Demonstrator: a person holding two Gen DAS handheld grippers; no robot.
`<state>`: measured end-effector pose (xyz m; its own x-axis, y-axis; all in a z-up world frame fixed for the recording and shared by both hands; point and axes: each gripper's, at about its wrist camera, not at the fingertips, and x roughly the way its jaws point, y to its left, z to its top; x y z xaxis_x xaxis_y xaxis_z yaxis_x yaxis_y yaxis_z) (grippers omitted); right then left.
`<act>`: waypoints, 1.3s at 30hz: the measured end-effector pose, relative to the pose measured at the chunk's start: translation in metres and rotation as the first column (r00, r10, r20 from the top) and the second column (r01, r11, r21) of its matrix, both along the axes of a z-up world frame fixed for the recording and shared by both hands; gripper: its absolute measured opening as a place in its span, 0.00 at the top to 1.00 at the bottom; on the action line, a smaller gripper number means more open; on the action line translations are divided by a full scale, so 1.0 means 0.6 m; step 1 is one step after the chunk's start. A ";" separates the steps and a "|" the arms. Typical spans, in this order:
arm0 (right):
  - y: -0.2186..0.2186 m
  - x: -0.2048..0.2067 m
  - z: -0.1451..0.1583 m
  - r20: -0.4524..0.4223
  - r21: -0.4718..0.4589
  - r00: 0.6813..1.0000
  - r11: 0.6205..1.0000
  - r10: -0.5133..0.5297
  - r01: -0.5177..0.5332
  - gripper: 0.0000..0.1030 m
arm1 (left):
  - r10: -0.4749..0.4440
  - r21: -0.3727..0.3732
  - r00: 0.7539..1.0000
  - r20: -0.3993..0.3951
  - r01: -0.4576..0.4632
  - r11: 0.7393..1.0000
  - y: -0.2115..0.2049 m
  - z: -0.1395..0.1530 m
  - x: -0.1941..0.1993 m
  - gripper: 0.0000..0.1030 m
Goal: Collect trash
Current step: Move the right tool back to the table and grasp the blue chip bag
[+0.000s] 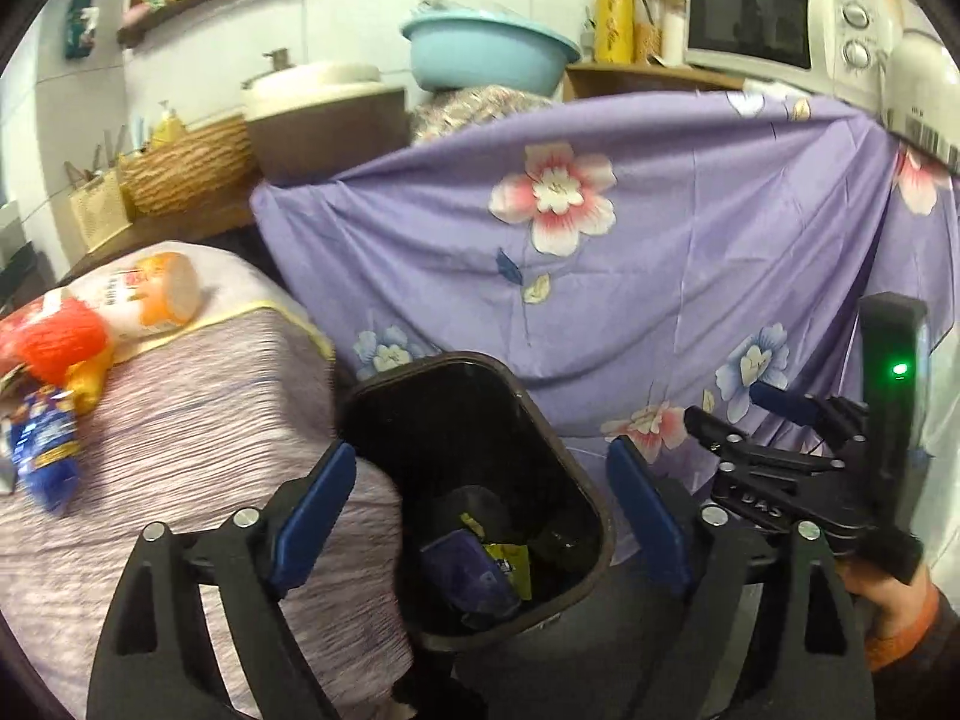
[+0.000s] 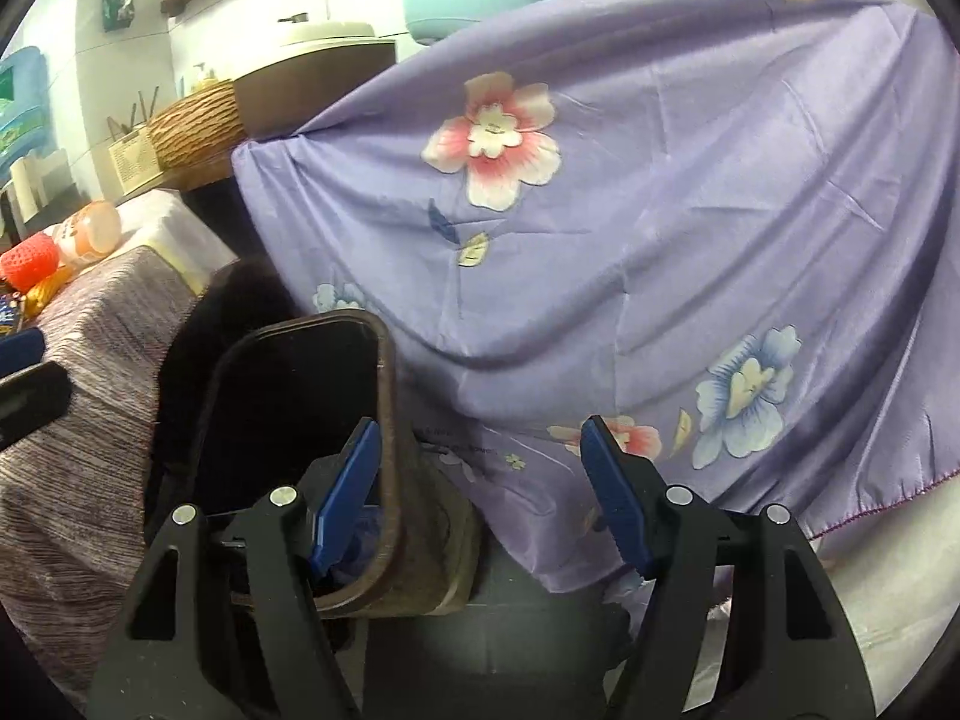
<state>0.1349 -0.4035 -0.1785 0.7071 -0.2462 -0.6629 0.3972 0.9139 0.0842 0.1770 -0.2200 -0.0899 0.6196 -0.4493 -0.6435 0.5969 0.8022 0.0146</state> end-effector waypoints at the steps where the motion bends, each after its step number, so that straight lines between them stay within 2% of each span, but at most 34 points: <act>1: 0.006 0.002 0.003 0.004 0.003 1.000 1.000 0.010 -0.010 0.25 | 0.011 -0.004 1.000 0.006 -0.011 1.000 0.010 0.006 -0.005 0.15; 5: 0.043 0.012 0.017 0.016 0.005 0.997 0.998 0.070 -0.070 0.25 | 0.077 -0.043 0.997 0.027 -0.076 0.996 0.071 0.038 -0.019 0.07; 9: 0.099 0.030 0.039 0.030 0.016 0.986 0.986 0.166 -0.167 0.25 | 0.170 -0.068 0.985 0.036 -0.167 0.984 0.135 0.058 -0.025 0.06; 14: 0.170 0.051 0.065 0.050 0.031 0.958 0.959 0.281 -0.283 0.23 | 0.290 -0.054 0.952 0.095 -0.286 0.957 0.216 0.078 -0.042 0.05; 17: 0.229 0.069 0.086 0.060 0.018 0.925 0.926 0.375 -0.377 0.23 | 0.348 -0.032 0.931 0.111 -0.346 0.937 0.265 0.083 -0.046 0.05; 22: 0.317 0.090 0.114 0.065 -0.024 0.861 0.864 0.504 -0.504 0.22 | 0.460 -0.010 0.880 0.116 -0.462 0.887 0.356 0.083 -0.054 0.05; 25: 0.370 0.106 0.132 0.067 -0.039 0.812 0.814 0.580 -0.579 0.22 | 0.530 -0.012 0.841 0.108 -0.532 0.847 0.414 0.083 -0.057 0.05; 29: 0.444 0.132 0.149 0.027 -0.090 0.735 0.734 0.677 -0.673 0.22 | 0.604 -0.026 0.794 0.071 -0.604 0.797 0.494 0.084 -0.056 0.05; 35: 0.529 0.172 0.168 -0.018 -0.143 0.655 0.646 0.756 -0.750 0.22 | 0.690 -0.025 0.723 0.042 -0.689 0.724 0.592 0.085 -0.055 0.05; 39: 0.567 0.215 0.165 -0.056 -0.124 0.626 0.617 0.778 -0.777 0.22 | 0.719 -0.031 0.694 0.020 -0.719 0.695 0.639 0.084 -0.047 0.05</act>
